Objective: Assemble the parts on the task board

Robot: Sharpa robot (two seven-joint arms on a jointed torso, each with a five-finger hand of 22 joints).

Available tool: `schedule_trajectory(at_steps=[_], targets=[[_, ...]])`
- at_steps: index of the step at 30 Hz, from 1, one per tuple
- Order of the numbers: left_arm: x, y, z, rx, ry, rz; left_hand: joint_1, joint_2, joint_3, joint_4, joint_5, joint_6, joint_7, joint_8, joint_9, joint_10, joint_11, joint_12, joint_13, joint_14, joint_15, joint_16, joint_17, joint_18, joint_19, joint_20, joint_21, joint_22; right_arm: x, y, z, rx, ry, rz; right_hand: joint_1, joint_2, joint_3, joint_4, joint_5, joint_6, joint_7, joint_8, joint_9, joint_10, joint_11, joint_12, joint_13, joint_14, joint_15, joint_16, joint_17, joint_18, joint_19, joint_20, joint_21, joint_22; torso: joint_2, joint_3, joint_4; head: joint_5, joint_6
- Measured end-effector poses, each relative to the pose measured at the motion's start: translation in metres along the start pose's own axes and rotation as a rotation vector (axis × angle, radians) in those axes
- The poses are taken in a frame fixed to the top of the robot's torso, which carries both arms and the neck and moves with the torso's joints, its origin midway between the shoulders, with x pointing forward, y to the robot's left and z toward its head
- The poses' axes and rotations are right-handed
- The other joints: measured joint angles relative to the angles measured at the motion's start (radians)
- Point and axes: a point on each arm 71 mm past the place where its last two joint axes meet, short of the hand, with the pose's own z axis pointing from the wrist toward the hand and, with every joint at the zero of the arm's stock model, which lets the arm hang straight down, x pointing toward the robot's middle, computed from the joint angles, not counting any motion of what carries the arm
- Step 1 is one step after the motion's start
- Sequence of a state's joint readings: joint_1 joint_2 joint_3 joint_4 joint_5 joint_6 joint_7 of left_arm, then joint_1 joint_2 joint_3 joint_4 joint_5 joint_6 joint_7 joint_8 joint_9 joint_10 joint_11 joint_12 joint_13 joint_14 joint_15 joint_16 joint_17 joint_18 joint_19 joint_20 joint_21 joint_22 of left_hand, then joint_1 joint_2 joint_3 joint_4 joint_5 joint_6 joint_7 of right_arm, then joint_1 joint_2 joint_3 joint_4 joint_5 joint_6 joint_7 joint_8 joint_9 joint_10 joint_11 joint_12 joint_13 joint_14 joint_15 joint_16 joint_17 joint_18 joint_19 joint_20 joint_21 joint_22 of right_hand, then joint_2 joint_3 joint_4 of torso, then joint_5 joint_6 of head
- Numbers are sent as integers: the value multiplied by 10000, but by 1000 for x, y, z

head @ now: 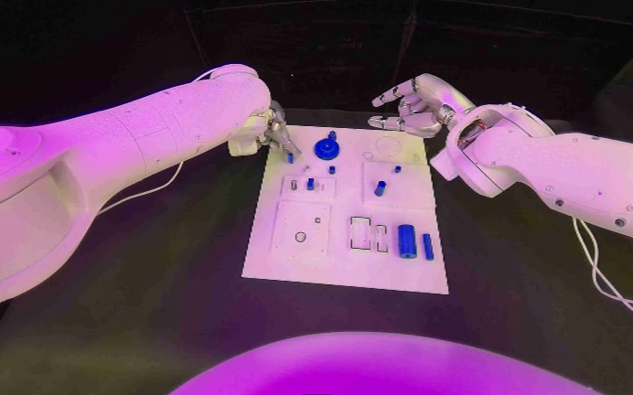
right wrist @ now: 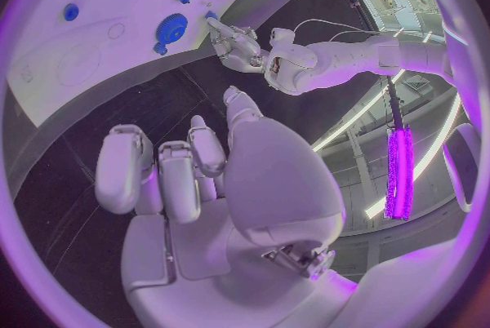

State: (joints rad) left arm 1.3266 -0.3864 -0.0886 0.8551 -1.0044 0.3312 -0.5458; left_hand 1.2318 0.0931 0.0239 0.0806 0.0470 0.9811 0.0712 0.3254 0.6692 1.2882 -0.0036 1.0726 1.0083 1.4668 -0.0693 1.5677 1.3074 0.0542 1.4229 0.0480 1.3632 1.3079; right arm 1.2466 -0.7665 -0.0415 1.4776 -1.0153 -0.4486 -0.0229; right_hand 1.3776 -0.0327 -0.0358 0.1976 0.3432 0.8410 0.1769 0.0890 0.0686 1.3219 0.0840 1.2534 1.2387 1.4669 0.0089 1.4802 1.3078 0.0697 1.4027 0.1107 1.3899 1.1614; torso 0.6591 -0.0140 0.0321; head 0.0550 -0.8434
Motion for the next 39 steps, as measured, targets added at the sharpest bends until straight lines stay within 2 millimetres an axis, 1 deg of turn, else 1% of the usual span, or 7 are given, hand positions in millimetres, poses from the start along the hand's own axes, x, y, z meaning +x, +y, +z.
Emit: schedule_trajectory(at_steps=[6, 10, 14, 19, 22, 25, 39], targets=[[0, 0, 0, 7, 16, 12, 225, -158, 86, -303, 0, 71, -71, 0, -54, 0, 0, 0, 0, 0, 0, 0, 0, 0, 34, -34, 0, 0, 0, 0, 0, -1, 5, 0, 0, 0, 0, 0, 0, 0, 0, 0, 0, 0, 0, 0, 0, 0, 0, 0, -1, 1, 0, 0, 0, 0, -1, -2, 1, -13, -12], [0, 0, 0, 26, 13, 10, 464, 82, 344, -554, -5, 106, -106, -13, -137, 25, -24, 0, 0, 0, 0, 0, 0, 0, 34, -34, 0, -1, 0, 0, 0, -7, 10, 3, 0, 0, 0, 0, 0, 0, 0, 0, 0, 0, 0, 0, 0, 0, 0, 0, -1, 0, 0, 0, 0, 1, -1, -2, 1, -14, -15], [-1, -1, -1, 59, -19, -3, 810, 226, 1070, -969, -16, 48, -48, -124, -268, -3, -73, -6, -61, 0, 0, 0, 0, 0, 69, -69, 0, -1, 1, 1, 1, -11, 15, 4, 0, 0, 0, 0, 0, 0, 0, 0, 0, 0, 0, 0, 0, 0, 0, 0, -1, 0, 0, 0, 0, 1, -1, -2, 1, -15, -26], [0, 0, -1, 110, -69, -31, 908, 262, 1394, -702, 32, 11, -11, -153, -275, -4, -72, -125, -155, 0, 1, 0, 0, -1, 69, -69, 0, -2, 1, 0, 1, -11, 17, 3, 0, 0, 0, 0, 0, 0, 0, 0, 0, 0, 0, 0, 0, 0, 0, 0, -2, 0, 0, 0, 0, 1, -1, -2, 1, -15, -32], [0, 2, -2, 155, -126, -72, 638, 140, 1763, -556, 33, -4, 4, 39, -248, -4, -71, -127, -162, 0, 0, 0, 0, 0, 69, -69, 0, -2, 0, 0, 0, -8, 16, 2, 0, 0, 0, 0, 0, 0, 0, 0, 0, 0, 0, 0, 0, 0, 0, 0, -2, 0, 0, 0, 0, 1, -3, -2, 3, -15, -32], [1, 5, -4, 248, -208, -128, 180, -113, 2624, -939, 33, -4, 4, 158, -143, 76, -38, -127, -162, 0, 0, 0, 0, 0, 69, -69, 0, -3, 0, 0, 0, 3, 11, 1, 0, 0, 0, 0, 0, 0, 0, 0, 0, 0, 0, 0, 0, 0, 0, 0, -3, 0, 0, 0, 0, 1, -8, -1, 10, -11, -33], [9, 16, -26, 1006, -546, -827, -469, -549, 3801, -1079, 30, -58, -18, 504, 34, 200, -91, -77, -152, -1, 1, 0, 0, 0, 69, -69, -64, -3, -2, -2, -1, 55, -17, 7, 0, 0, 0, 0, 0, 0, 0, 0, 0, 0, 0, 0, 0, 0, 0, 0, -3, 1, 0, 0, 0, 1, -35, 6, 66, 58, -19]])
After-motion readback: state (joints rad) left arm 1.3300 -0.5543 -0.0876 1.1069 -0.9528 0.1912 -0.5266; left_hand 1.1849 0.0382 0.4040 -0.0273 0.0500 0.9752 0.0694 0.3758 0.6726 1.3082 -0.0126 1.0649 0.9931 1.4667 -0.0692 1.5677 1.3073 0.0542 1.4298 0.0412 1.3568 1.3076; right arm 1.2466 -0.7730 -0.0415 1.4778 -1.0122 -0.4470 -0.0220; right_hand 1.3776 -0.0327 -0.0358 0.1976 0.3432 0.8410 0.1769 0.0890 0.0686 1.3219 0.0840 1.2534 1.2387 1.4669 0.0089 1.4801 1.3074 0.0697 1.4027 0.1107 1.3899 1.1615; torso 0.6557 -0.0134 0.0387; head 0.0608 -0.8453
